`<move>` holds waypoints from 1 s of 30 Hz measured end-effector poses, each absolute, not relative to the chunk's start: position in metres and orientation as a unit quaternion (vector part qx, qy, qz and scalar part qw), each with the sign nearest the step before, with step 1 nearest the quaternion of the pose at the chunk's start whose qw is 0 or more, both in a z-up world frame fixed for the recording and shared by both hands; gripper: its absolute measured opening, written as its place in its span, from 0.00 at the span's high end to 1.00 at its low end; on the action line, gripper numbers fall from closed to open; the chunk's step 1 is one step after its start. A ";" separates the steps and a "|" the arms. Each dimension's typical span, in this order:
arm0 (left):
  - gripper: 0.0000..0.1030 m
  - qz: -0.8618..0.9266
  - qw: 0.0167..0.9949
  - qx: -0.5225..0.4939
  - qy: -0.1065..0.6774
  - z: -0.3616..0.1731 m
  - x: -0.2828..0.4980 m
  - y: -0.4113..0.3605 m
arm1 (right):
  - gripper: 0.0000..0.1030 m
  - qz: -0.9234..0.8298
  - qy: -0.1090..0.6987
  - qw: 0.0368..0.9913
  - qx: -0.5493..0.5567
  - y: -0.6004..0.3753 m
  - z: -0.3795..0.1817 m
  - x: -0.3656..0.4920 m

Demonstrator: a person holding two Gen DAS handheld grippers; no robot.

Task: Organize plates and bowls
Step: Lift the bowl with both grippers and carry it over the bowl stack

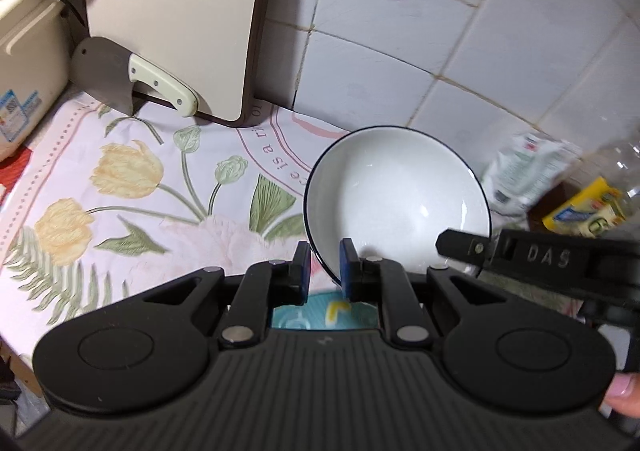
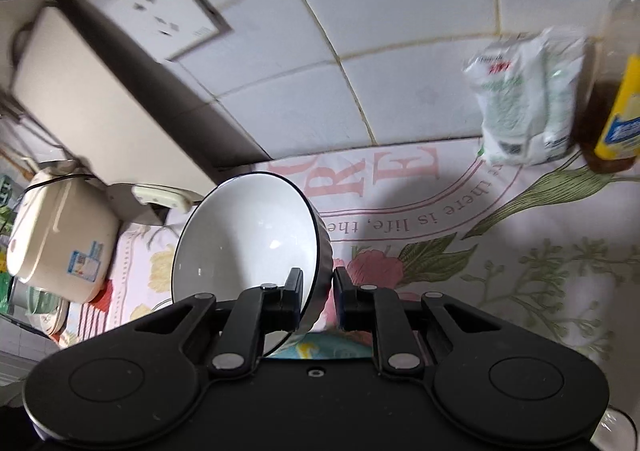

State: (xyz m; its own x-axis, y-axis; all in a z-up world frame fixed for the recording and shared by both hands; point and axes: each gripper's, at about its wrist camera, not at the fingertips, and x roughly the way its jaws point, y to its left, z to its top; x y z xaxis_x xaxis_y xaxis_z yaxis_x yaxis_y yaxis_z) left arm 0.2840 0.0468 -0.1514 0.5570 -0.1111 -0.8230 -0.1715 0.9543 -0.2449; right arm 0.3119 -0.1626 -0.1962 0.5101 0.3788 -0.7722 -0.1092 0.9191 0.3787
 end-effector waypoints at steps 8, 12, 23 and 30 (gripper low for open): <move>0.87 0.014 0.887 -0.131 0.443 -0.108 0.214 0.035 | 0.81 0.172 0.449 0.863 0.153 -0.176 -0.161 0.245; 0.87 0.000 0.892 -0.128 0.433 -0.090 0.187 0.025 | 0.81 0.180 0.440 0.865 0.159 -0.189 -0.152 0.212; 0.87 -0.074 0.888 -0.167 0.422 -0.075 0.146 -0.004 | 0.81 0.148 0.431 0.869 0.194 -0.239 -0.141 0.151; 0.87 -0.114 0.879 -0.159 0.436 -0.086 0.131 -0.043 | 0.81 0.107 0.423 0.878 0.196 -0.275 -0.145 0.118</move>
State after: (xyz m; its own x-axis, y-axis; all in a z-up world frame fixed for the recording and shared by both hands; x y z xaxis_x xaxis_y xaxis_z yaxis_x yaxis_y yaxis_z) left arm 0.1312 -0.0429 -0.0861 0.5943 -0.3378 -0.7299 0.0612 0.9239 -0.3777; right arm 0.1179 -0.2745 -0.1451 0.6195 0.3538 -0.7008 -0.0215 0.9000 0.4353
